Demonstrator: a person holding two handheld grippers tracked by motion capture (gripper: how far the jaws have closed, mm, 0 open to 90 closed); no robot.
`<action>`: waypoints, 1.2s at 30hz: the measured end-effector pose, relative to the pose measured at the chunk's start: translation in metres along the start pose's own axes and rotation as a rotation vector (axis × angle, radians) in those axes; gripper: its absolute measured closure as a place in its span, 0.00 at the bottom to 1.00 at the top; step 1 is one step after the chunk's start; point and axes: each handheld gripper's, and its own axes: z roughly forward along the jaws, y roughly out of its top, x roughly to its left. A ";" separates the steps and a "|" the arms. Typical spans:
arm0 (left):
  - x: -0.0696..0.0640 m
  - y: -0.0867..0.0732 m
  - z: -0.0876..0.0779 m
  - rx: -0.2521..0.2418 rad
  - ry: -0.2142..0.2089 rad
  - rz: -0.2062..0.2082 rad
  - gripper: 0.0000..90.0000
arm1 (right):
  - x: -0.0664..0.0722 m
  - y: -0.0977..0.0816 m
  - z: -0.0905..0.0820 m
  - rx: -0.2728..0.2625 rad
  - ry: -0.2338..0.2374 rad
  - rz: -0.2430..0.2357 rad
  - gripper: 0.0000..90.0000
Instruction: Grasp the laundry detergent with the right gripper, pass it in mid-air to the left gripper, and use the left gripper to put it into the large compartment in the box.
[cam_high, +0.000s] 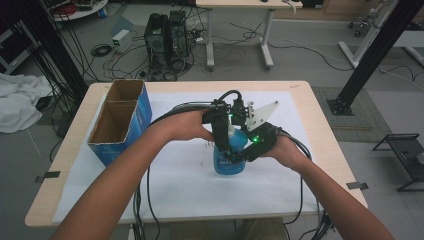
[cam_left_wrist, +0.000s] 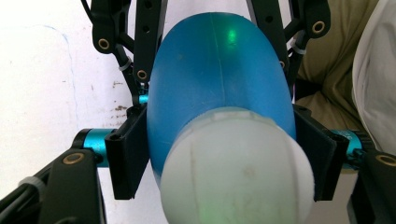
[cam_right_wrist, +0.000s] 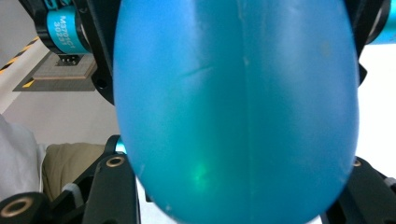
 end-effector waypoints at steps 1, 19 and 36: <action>0.000 0.000 0.000 0.001 0.002 0.000 0.32 | 0.000 0.000 0.000 0.005 0.001 -0.002 0.49; -0.002 0.000 0.001 0.015 0.006 0.009 0.41 | 0.002 -0.001 0.004 0.002 0.006 0.013 0.49; -0.008 0.001 0.002 0.027 0.027 0.013 0.42 | 0.004 0.000 0.006 -0.003 -0.010 0.003 0.49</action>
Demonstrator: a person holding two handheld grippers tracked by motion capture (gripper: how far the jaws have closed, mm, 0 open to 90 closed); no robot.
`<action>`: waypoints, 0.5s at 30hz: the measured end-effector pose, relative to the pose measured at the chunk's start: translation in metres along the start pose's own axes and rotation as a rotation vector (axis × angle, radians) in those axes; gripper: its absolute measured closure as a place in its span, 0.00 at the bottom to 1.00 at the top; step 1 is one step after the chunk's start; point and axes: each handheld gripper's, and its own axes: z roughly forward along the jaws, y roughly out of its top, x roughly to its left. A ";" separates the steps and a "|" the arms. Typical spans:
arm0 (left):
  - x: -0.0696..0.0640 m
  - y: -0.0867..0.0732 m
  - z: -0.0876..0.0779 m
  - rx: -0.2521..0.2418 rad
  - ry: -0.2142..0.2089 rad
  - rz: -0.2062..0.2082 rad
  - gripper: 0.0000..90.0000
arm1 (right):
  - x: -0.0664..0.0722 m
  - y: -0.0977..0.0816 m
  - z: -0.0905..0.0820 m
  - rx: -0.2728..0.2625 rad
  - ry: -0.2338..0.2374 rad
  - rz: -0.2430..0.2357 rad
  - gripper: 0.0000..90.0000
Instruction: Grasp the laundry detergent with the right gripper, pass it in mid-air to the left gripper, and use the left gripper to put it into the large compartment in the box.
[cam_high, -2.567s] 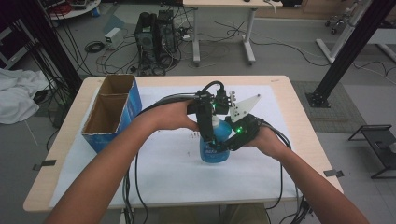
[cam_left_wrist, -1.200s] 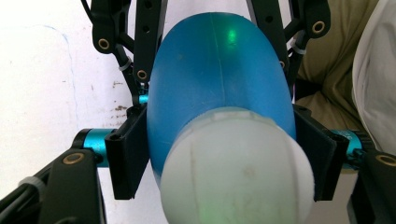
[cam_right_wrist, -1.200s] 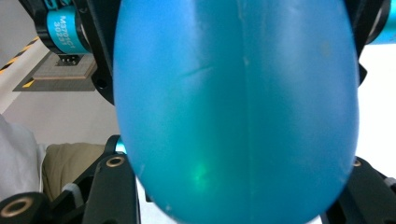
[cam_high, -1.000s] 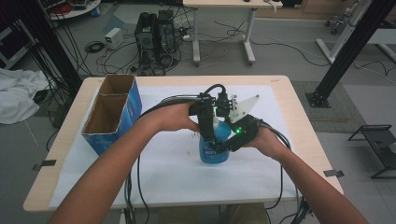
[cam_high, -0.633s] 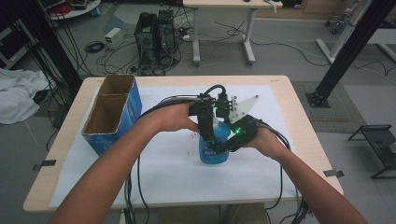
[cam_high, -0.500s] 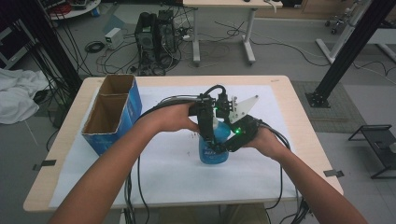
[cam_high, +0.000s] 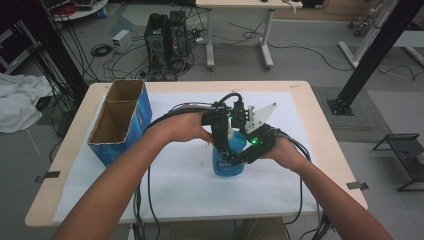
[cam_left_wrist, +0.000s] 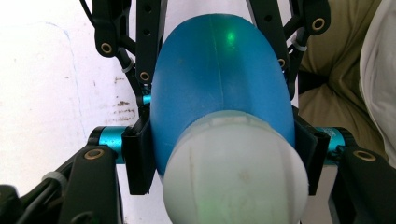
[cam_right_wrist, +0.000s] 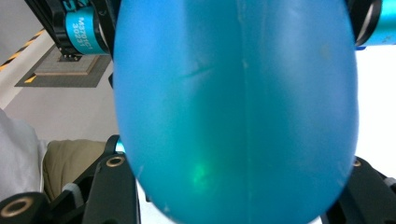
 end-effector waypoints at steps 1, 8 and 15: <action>0.000 0.001 0.000 0.003 -0.001 -0.004 0.42 | 0.002 0.000 0.000 0.000 0.020 0.024 0.49; -0.001 0.001 -0.009 -0.004 -0.005 -0.021 0.42 | 0.004 0.002 -0.003 0.028 -0.007 0.027 0.31; 0.000 -0.011 -0.023 0.001 0.009 -0.054 0.42 | 0.000 -0.005 -0.028 -0.014 0.011 0.031 0.16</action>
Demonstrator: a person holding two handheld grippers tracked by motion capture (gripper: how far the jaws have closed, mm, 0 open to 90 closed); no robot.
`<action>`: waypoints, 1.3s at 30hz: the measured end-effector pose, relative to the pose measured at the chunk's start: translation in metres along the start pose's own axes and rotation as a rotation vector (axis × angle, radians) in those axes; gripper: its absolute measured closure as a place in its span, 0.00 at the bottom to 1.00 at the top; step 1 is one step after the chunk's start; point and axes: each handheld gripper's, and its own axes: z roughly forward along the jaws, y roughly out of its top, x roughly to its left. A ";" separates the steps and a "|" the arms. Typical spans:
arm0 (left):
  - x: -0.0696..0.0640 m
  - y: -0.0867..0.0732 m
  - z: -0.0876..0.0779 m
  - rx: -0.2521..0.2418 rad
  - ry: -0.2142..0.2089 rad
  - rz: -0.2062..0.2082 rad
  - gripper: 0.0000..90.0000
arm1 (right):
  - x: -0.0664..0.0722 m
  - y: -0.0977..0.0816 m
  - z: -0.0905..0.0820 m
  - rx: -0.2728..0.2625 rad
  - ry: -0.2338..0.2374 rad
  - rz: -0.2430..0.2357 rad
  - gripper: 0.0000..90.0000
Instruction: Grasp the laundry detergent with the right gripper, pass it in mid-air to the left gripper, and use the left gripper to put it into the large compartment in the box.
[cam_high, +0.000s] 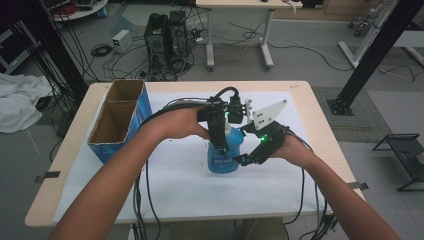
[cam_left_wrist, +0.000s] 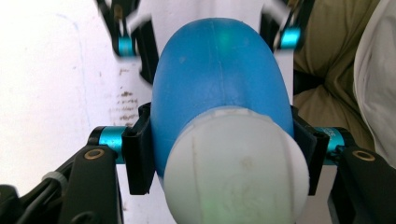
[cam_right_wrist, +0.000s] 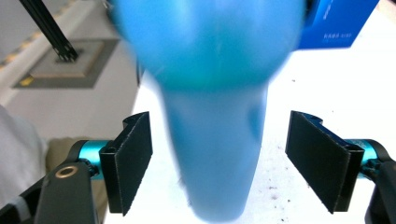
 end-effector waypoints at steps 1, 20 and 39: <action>0.001 -0.003 -0.002 0.001 0.000 -0.011 0.42 | 0.001 0.001 -0.004 0.004 -0.005 0.013 0.14; 0.021 -0.055 -0.043 -0.040 0.118 -0.327 0.42 | -0.008 -0.012 -0.052 0.053 -0.172 0.081 0.14; 0.040 -0.078 -0.078 -0.058 0.220 -0.633 0.42 | -0.025 -0.023 -0.081 0.246 -0.256 0.169 0.14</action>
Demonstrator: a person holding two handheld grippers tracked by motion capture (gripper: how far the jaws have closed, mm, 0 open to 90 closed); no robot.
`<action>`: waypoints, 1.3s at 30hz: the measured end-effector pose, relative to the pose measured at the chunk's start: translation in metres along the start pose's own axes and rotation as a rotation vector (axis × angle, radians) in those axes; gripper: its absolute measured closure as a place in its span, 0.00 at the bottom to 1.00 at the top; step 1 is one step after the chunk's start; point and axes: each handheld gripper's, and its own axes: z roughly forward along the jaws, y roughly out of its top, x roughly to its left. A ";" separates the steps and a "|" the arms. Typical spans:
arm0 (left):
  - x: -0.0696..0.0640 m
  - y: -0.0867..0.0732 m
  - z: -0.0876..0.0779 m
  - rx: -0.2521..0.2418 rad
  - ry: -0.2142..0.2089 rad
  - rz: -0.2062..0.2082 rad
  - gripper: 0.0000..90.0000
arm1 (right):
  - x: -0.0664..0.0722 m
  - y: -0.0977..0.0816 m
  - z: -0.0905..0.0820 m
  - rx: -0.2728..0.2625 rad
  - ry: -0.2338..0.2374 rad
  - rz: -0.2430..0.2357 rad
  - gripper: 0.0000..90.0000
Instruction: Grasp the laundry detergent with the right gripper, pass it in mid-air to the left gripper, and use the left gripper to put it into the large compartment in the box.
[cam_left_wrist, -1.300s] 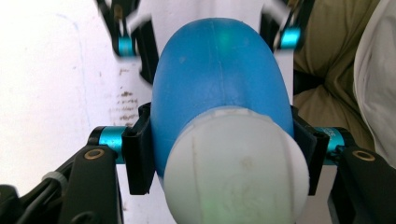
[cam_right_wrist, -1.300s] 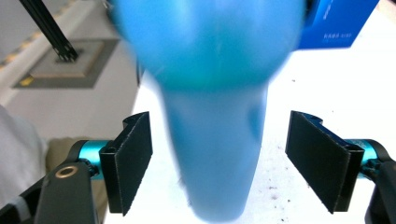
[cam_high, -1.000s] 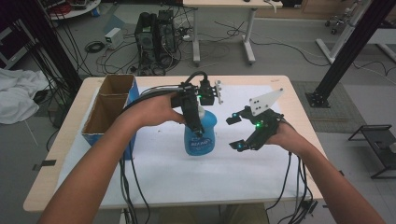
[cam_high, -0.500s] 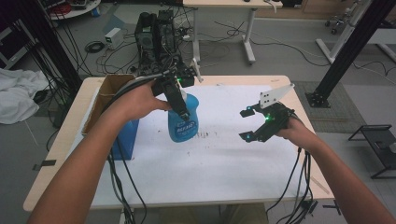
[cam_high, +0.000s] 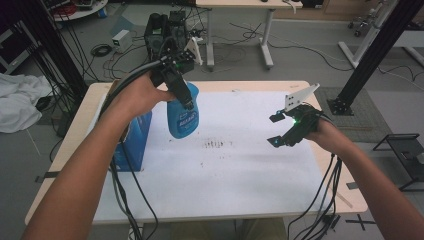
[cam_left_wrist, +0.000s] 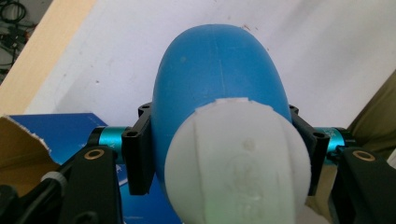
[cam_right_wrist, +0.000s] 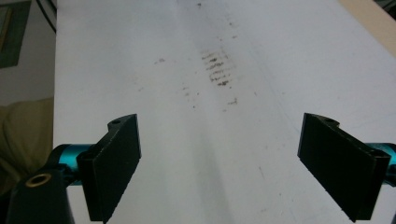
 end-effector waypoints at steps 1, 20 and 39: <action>0.002 0.000 -0.002 -0.005 0.002 -0.018 0.42 | 0.000 0.000 -0.002 0.013 0.007 0.014 0.14; 0.034 -0.022 -0.037 -0.054 0.106 -0.271 0.42 | -0.021 -0.005 -0.015 0.117 -0.043 0.043 0.14; 0.066 -0.070 -0.084 -0.051 0.177 -0.550 0.42 | -0.023 -0.010 -0.021 0.116 -0.046 0.055 0.14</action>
